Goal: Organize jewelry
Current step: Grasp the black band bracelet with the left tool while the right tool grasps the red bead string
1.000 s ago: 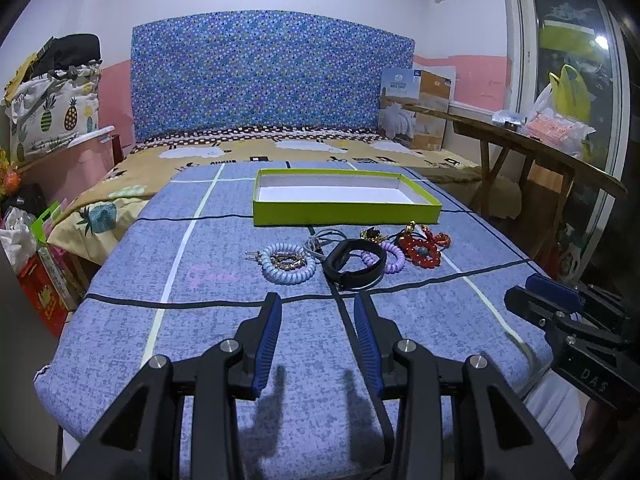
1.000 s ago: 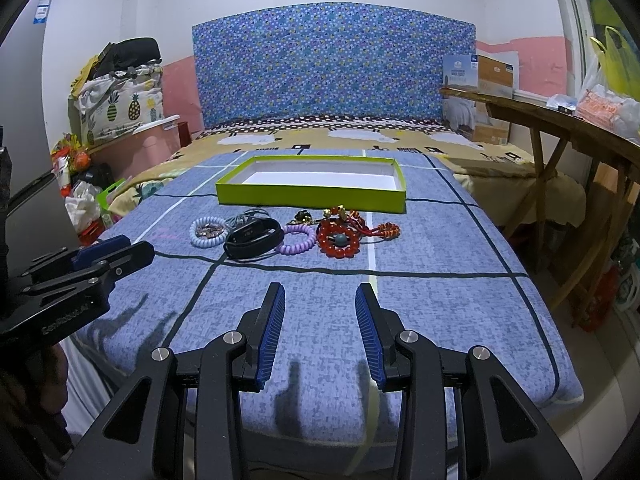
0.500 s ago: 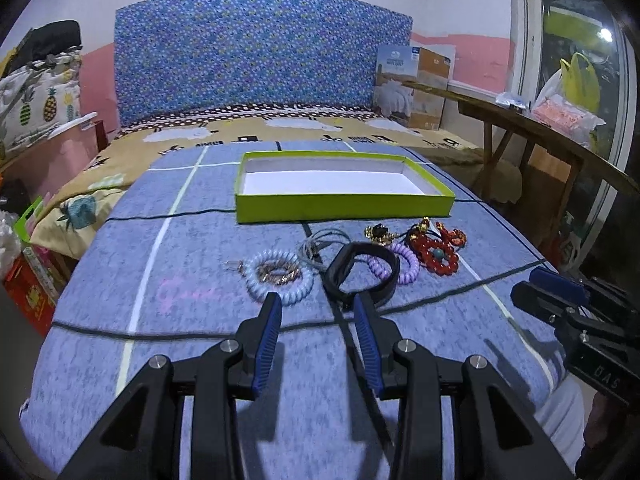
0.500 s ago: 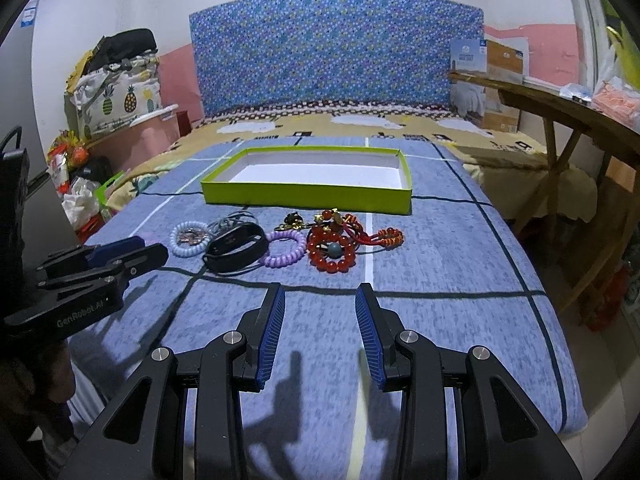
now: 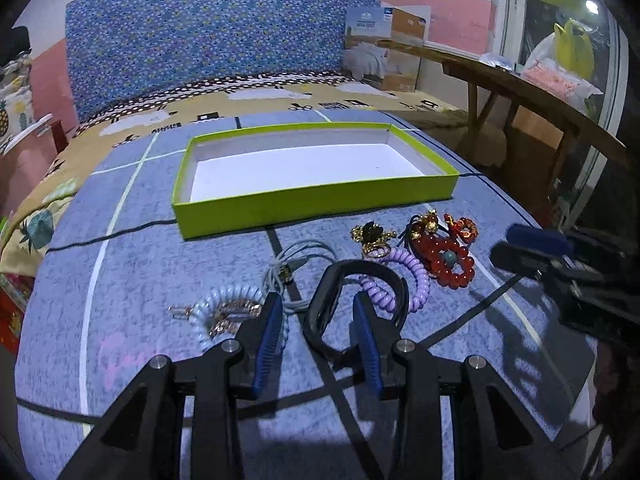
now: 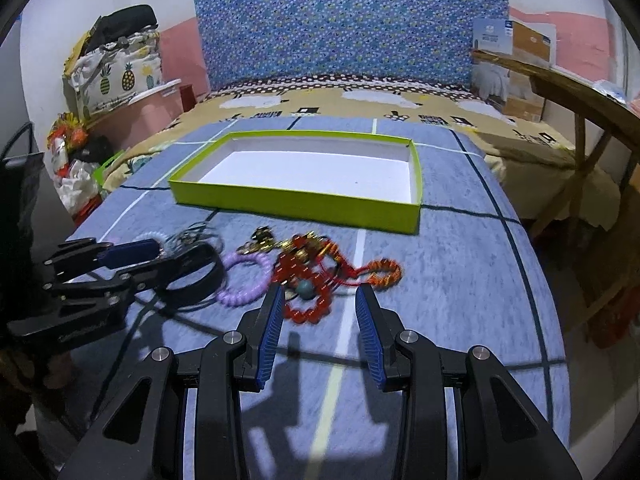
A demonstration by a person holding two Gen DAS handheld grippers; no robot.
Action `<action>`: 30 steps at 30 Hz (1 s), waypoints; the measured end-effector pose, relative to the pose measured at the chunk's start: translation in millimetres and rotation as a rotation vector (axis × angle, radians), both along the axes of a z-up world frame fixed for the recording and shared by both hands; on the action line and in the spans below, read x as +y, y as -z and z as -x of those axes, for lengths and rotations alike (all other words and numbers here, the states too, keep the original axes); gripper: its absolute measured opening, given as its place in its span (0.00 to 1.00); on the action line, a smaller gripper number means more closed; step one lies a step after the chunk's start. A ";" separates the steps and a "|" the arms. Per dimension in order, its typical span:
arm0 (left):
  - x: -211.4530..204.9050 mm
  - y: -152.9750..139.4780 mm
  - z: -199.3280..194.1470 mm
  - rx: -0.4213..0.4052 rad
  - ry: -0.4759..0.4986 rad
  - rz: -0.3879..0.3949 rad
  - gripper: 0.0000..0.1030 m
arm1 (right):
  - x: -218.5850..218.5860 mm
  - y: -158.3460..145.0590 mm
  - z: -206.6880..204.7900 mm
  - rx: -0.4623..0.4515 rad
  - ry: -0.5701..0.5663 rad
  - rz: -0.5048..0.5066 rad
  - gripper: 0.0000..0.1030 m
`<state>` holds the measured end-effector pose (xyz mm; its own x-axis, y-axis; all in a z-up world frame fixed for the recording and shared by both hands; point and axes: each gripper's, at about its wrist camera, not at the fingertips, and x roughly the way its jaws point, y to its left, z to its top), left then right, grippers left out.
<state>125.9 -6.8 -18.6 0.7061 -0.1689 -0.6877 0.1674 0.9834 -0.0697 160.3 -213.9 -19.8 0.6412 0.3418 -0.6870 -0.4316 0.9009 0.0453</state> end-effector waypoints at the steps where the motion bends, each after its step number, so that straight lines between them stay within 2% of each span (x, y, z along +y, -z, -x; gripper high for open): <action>1: -1.0 -0.4 -1.0 0.003 0.005 -0.005 0.35 | -0.8 0.4 -5.8 0.009 -0.011 0.007 0.37; 8: -6.5 5.7 -11.2 0.066 0.027 -0.010 0.27 | -13.5 11.3 -38.0 0.067 -0.092 0.075 0.37; 13: -6.3 9.0 -14.4 0.092 0.032 -0.007 0.26 | -16.1 16.5 -49.8 0.072 -0.138 0.106 0.37; 18: -11.0 10.4 -16.8 0.096 0.032 -0.036 0.25 | -26.4 26.6 -75.1 0.167 -0.084 0.043 0.37; 21: -11.6 11.0 -16.7 0.095 0.030 -0.042 0.24 | -24.6 26.2 -74.9 0.167 -0.075 0.052 0.36; 23: -12.1 11.2 -16.8 0.093 0.020 -0.054 0.20 | -20.7 26.2 -72.7 0.150 -0.055 0.096 0.10; 30: -11.4 10.0 -13.8 0.084 0.010 -0.051 0.15 | -24.8 22.8 -58.9 0.134 -0.031 0.081 0.08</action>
